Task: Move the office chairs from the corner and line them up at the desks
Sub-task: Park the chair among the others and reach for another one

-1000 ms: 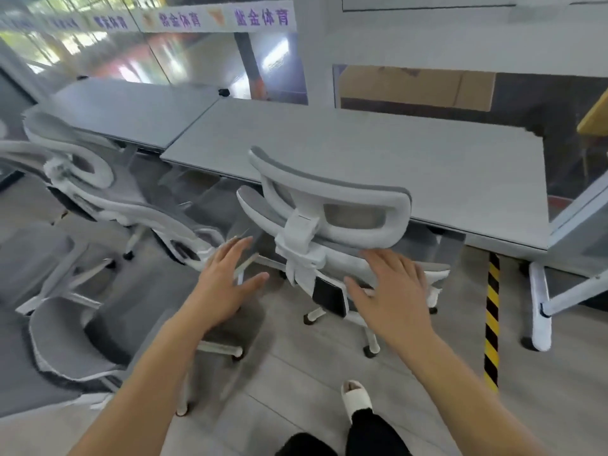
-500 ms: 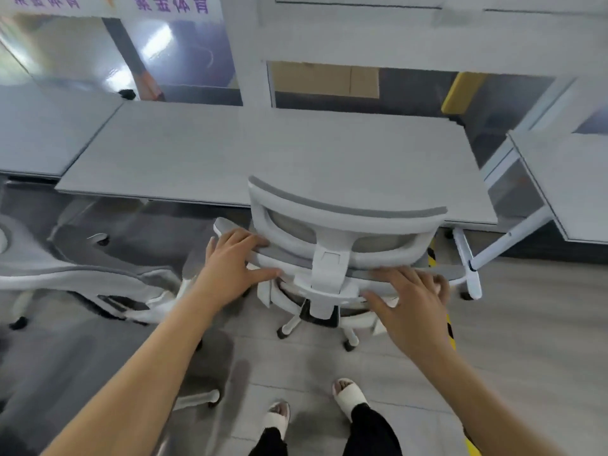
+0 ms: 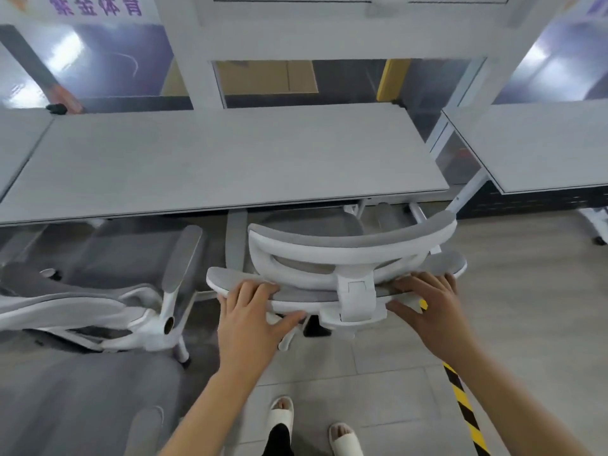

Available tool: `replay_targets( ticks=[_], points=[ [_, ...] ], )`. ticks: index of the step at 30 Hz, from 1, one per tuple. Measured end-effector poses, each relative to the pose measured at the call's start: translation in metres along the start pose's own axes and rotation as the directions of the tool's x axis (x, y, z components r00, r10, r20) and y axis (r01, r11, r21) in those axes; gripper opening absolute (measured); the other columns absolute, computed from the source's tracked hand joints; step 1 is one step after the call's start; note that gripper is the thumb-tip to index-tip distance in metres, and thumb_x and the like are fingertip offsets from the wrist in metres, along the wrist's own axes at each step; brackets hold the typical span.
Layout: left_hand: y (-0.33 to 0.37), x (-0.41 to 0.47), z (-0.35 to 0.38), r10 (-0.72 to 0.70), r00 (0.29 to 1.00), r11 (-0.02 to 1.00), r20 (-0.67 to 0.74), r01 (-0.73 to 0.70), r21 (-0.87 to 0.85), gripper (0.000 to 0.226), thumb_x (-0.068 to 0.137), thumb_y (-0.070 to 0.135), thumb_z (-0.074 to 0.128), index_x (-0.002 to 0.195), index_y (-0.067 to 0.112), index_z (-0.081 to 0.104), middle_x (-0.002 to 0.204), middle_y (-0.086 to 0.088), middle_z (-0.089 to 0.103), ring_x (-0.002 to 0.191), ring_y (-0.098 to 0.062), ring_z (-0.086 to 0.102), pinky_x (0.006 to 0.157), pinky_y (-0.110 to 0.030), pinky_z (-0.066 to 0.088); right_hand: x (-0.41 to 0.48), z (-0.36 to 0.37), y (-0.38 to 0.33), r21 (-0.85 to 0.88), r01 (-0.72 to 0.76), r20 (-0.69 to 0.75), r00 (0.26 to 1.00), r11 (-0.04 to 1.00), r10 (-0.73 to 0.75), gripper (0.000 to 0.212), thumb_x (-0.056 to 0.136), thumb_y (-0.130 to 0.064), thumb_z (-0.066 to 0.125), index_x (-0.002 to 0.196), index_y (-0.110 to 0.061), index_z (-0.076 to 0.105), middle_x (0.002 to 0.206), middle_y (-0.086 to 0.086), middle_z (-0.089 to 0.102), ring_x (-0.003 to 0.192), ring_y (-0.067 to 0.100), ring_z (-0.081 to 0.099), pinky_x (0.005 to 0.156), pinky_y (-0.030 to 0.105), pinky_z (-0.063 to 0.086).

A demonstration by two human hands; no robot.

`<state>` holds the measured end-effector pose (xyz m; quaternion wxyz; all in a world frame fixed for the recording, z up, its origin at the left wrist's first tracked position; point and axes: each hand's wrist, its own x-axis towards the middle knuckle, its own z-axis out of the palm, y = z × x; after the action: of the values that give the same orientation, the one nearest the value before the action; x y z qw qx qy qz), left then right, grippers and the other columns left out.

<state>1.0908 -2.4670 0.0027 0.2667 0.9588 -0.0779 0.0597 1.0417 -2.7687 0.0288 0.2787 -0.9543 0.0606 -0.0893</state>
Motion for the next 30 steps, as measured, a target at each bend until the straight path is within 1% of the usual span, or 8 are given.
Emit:
replay_targets(
  ticks=[4, 9, 16, 19, 21, 25, 27, 30],
  points=[
    [0.018, -0.035, 0.004, 0.001, 0.999, 1.000, -0.047, 0.000, 0.013, 0.062, 0.069, 0.077, 0.055, 0.105, 0.028, 0.066, 0.111, 0.012, 0.057, 0.117, -0.014, 0.044, 0.089, -0.039, 0.051, -0.030, -0.011, 0.016, 0.014, 0.003, 0.015, 1.000, 1.000, -0.003, 0.027, 0.074, -0.038, 0.079, 0.098, -0.028, 0.072, 0.108, -0.013, 0.064, 0.106, 0.020, 0.056, 0.109, 0.060, 0.023],
    [0.038, -0.064, 0.003, -0.058, 0.998, 0.998, -0.031, 0.059, 0.011, 0.062, 0.065, 0.080, 0.059, 0.107, 0.034, 0.065, 0.116, 0.021, 0.051, 0.125, -0.010, 0.041, 0.090, -0.037, 0.050, -0.056, -0.024, 0.029, -0.004, 0.037, 0.041, 0.998, 0.999, -0.037, 0.025, 0.080, -0.053, 0.069, 0.099, -0.036, 0.067, 0.107, -0.019, 0.060, 0.110, 0.016, 0.054, 0.112, 0.060, 0.020],
    [0.048, -0.077, 0.004, -0.102, 0.994, 0.994, -0.039, 0.100, -0.046, 0.060, 0.067, 0.069, 0.070, 0.111, 0.028, 0.066, 0.122, 0.015, 0.054, 0.129, -0.010, 0.037, 0.094, -0.042, 0.047, -0.063, -0.030, 0.031, 0.020, 0.058, 0.042, 0.997, 0.998, -0.059, 0.019, 0.080, -0.039, 0.075, 0.096, -0.031, 0.070, 0.104, -0.014, 0.062, 0.111, 0.020, 0.056, 0.113, 0.059, 0.014],
    [0.049, -0.075, -0.003, -0.118, 0.993, 0.988, 0.028, 0.120, -0.096, 0.062, 0.068, 0.068, 0.071, 0.116, 0.031, 0.064, 0.124, 0.019, 0.051, 0.134, -0.007, 0.031, 0.104, -0.046, 0.042, -0.062, -0.033, 0.028, 0.000, 0.029, 0.088, 0.996, 1.000, -0.029, 0.023, 0.082, -0.044, 0.068, 0.101, -0.031, 0.070, 0.107, -0.011, 0.065, 0.114, 0.022, 0.056, 0.112, 0.061, 0.017],
    [0.050, -0.078, -0.011, -0.103, 0.993, 0.980, 0.054, 0.110, -0.163, 0.062, 0.072, 0.069, 0.068, 0.121, 0.032, 0.062, 0.128, 0.023, 0.047, 0.135, 0.001, 0.024, 0.114, -0.046, 0.031, -0.070, -0.042, 0.020, -0.029, 0.042, 0.098, 0.994, 0.999, -0.039, 0.029, 0.083, -0.048, 0.060, 0.103, -0.030, 0.071, 0.110, -0.010, 0.067, 0.116, 0.023, 0.056, 0.109, 0.060, 0.027],
    [0.048, -0.120, -0.044, -0.180, 0.982, 0.952, -0.056, 0.160, -0.259, 0.051, 0.081, 0.055, 0.066, 0.128, 0.041, 0.055, 0.148, 0.021, 0.031, 0.143, 0.001, 0.016, 0.117, -0.035, 0.019, -0.104, -0.063, -0.030, 0.150, 0.232, -0.004, 0.972, 0.961, -0.234, 0.030, 0.081, -0.044, 0.060, 0.100, -0.026, 0.073, 0.101, -0.013, 0.067, 0.102, 0.012, 0.057, 0.093, 0.041, 0.046],
    [0.041, -0.162, -0.064, -0.299, 0.944, 0.926, -0.140, 0.251, -0.281, 0.053, 0.083, 0.044, 0.070, 0.133, 0.043, 0.052, 0.155, 0.020, 0.024, 0.146, -0.001, 0.015, 0.115, -0.031, 0.019, -0.119, -0.059, -0.070, 0.292, 0.333, 0.095, 0.923, 0.897, -0.374, 0.033, 0.081, -0.049, 0.058, 0.103, -0.028, 0.072, 0.105, -0.018, 0.065, 0.104, 0.001, 0.054, 0.092, 0.028, 0.045],
    [0.022, -0.240, -0.097, -0.498, 0.826, 0.857, -0.265, 0.420, -0.299, 0.057, 0.082, 0.043, 0.070, 0.135, 0.041, 0.050, 0.158, 0.015, 0.023, 0.146, -0.003, 0.019, 0.114, -0.031, 0.024, -0.128, -0.031, -0.126, 0.424, 0.452, 0.275, 0.761, 0.785, -0.587, 0.042, 0.082, -0.058, 0.053, 0.113, -0.034, 0.068, 0.118, -0.022, 0.060, 0.114, -0.006, 0.047, 0.100, 0.023, 0.040]
  ],
)
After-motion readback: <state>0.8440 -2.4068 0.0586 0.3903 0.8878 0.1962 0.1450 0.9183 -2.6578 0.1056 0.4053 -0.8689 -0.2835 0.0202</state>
